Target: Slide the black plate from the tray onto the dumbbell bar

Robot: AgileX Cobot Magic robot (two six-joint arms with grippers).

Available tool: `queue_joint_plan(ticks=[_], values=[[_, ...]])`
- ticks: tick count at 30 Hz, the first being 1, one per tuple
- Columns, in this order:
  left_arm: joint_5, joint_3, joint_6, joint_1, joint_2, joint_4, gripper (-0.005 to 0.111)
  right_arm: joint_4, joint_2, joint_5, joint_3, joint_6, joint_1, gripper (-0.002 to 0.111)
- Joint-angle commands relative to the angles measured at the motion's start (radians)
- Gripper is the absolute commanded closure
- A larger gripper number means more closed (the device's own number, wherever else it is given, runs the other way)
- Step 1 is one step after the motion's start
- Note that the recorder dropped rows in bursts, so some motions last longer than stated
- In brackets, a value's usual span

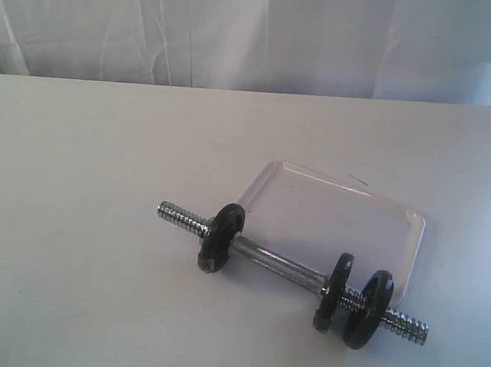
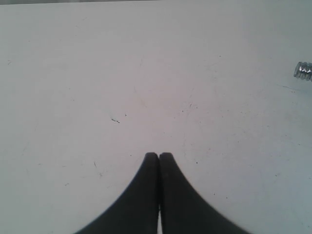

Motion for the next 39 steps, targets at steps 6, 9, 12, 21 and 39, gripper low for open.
queue_joint_plan(ticks=[6,9,12,21,39], values=[[-0.005,0.002,-0.001,0.023,-0.003,-0.01,0.107,0.002,-0.006,-0.01,0.001,-0.008,0.004,0.108],[-0.005,0.002,-0.001,0.045,-0.003,-0.01,0.107,0.002,-0.006,-0.01,0.001,-0.008,0.004,0.108],[-0.003,0.002,-0.001,0.061,-0.003,-0.01,0.107,0.002,-0.006,-0.01,0.001,-0.008,0.004,0.108],[0.003,0.002,-0.001,0.064,-0.003,-0.01,0.107,0.002,-0.006,-0.01,0.001,-0.008,0.004,0.108],[0.003,0.002,-0.001,0.038,-0.003,-0.01,0.107,0.002,-0.006,-0.01,0.001,-0.008,0.004,0.108]])
